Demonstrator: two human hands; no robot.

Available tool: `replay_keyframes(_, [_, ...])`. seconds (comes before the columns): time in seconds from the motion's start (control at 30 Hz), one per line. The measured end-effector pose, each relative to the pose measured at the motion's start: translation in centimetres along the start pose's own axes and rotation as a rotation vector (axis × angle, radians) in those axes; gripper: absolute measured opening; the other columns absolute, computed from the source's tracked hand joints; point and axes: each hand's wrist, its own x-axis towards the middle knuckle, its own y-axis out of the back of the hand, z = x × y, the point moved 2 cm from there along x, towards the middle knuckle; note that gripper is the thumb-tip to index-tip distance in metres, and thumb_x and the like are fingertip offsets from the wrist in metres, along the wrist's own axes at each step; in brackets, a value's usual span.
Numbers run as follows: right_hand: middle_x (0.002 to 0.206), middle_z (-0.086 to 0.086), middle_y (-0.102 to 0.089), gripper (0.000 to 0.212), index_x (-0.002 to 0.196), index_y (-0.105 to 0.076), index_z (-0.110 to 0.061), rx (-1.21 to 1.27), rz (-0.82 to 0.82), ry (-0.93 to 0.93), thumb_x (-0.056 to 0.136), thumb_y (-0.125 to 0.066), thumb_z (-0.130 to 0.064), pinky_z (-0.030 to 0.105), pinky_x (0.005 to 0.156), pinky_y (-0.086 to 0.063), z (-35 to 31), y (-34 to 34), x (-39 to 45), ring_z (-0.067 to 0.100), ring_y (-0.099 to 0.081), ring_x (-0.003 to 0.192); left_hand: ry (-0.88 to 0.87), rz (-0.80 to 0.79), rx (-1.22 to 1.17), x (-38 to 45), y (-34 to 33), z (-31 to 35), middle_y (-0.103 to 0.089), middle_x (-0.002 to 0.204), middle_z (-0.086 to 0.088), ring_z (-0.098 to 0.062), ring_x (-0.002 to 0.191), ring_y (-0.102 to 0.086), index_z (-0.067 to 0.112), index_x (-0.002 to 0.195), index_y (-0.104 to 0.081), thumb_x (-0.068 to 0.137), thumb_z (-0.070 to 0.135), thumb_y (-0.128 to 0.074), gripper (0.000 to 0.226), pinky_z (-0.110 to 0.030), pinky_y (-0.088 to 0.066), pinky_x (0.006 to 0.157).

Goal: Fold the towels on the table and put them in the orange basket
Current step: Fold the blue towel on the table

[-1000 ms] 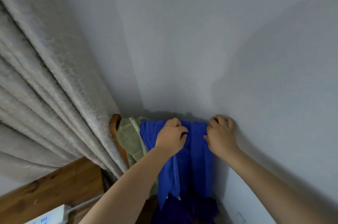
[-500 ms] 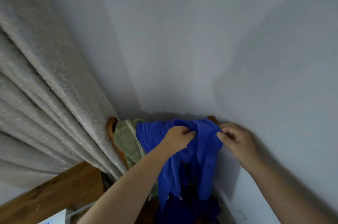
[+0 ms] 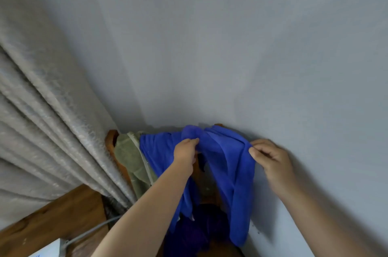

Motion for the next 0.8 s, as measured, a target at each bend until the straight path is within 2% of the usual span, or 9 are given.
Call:
replay_keyframes(0.07, [0.069, -0.008, -0.064, 0.047, 0.053, -0.066, -0.022, 0.009, 0.043, -0.019, 0.083, -0.053, 0.013, 0.002, 0.061, -0.042, -0.4, 0.3, -0.4, -0.009, -0.057, 0.062, -0.131, 0.081, 0.036, -0.6, 1.0, 0.4, -0.046, 0.066, -0.003, -0.013, 0.058, -0.041, 0.009, 0.063, -0.050, 0.089, 0.008, -0.055, 0.027, -0.018, -0.035, 0.049])
replay_keyframes(0.13, [0.067, -0.011, -0.064, 0.046, 0.054, -0.066, -0.021, 0.035, 0.064, -0.040, 0.083, -0.053, 0.011, 0.004, 0.059, -0.043, -0.5, 0.3, -1.2, -0.006, -0.058, 0.062, -0.211, 0.125, 0.020, -1.7, 2.5, 0.5, -0.046, 0.068, 0.000, -0.013, 0.063, -0.041, 0.012, 0.062, -0.053, 0.086, 0.007, -0.060, 0.025, -0.023, -0.035, 0.058])
replay_keyframes(0.23, [0.064, -0.017, -0.065, 0.051, 0.051, -0.069, -0.028, 0.067, 0.055, -0.038, 0.083, -0.053, 0.009, 0.006, 0.060, -0.045, -1.3, -0.6, -2.3, -0.006, -0.058, 0.062, -0.229, 0.107, -0.040, -4.0, 4.9, 0.5, -0.052, 0.081, -0.004, -0.019, 0.079, -0.049, 0.007, 0.075, -0.060, 0.086, 0.007, -0.061, 0.011, -0.034, -0.044, 0.075])
replay_keyframes(0.3, [0.063, -0.012, -0.064, 0.049, 0.049, -0.067, -0.024, 0.077, 0.061, -0.031, 0.083, -0.053, 0.009, 0.006, 0.061, -0.045, -1.9, -1.5, -2.7, -0.007, -0.058, 0.060, -0.237, 0.086, -0.072, -5.3, 6.2, 0.9, -0.056, 0.086, -0.006, -0.023, 0.085, -0.053, 0.005, 0.082, -0.061, 0.087, 0.009, -0.060, 0.007, -0.036, -0.045, 0.084])
replay_keyframes(0.43, [0.047, -0.011, -0.057, 0.050, 0.046, -0.066, -0.022, 0.181, 0.036, -0.070, 0.086, -0.052, 0.005, 0.008, 0.051, -0.040, -4.8, -4.6, -5.7, -0.003, -0.049, 0.048, -0.399, 0.091, -0.025, -10.4, 10.9, 1.5, -0.048, 0.063, -0.004, -0.015, 0.060, -0.045, 0.011, 0.058, -0.048, 0.089, 0.006, -0.055, 0.032, -0.015, -0.044, 0.056])
replay_keyframes(0.6, [0.046, -0.012, -0.058, 0.042, 0.051, -0.070, -0.027, 0.206, -0.077, -0.058, 0.084, -0.057, -0.004, 0.026, 0.064, -0.039, -9.2, -9.1, -11.1, 0.014, -0.046, 0.064, -0.558, 0.210, -0.019, -18.2, 18.1, 1.5, -0.050, 0.063, -0.005, -0.014, 0.061, -0.045, 0.012, 0.058, -0.053, 0.087, 0.004, -0.057, 0.030, -0.024, -0.038, 0.059])
replay_keyframes(0.67, [0.048, -0.013, -0.059, 0.032, 0.053, -0.071, -0.027, 0.164, -0.178, -0.056, 0.079, -0.061, -0.011, 0.027, 0.066, -0.040, -11.4, -11.8, -15.3, 0.015, -0.047, 0.068, -0.612, 0.271, -0.016, -22.6, 22.5, 0.5, -0.048, 0.062, -0.006, -0.014, 0.060, -0.043, 0.011, 0.058, -0.055, 0.087, 0.003, -0.057, 0.030, -0.023, -0.038, 0.057])
replay_keyframes(0.73, [0.053, -0.011, -0.059, 0.034, 0.052, -0.069, -0.021, 0.144, -0.225, -0.058, 0.083, -0.059, -0.009, 0.026, 0.066, -0.042, -13.1, -13.6, -18.0, 0.014, -0.049, 0.067, -0.641, 0.331, 0.028, -25.4, 25.3, 0.0, -0.045, 0.062, -0.007, -0.015, 0.059, -0.040, 0.010, 0.059, -0.054, 0.087, 0.004, -0.057, 0.029, -0.018, -0.036, 0.050])
replay_keyframes(0.8, [0.062, -0.003, -0.058, 0.034, 0.058, -0.065, -0.020, 0.130, -0.271, -0.070, 0.087, -0.055, -0.005, 0.024, 0.066, -0.043, -14.6, -16.0, -21.4, 0.013, -0.052, 0.067, -0.638, 0.423, 0.074, -28.3, 29.3, -1.3, -0.043, 0.069, -0.008, -0.017, 0.063, -0.039, 0.008, 0.063, -0.055, 0.086, 0.006, -0.058, 0.023, -0.020, -0.034, 0.049])
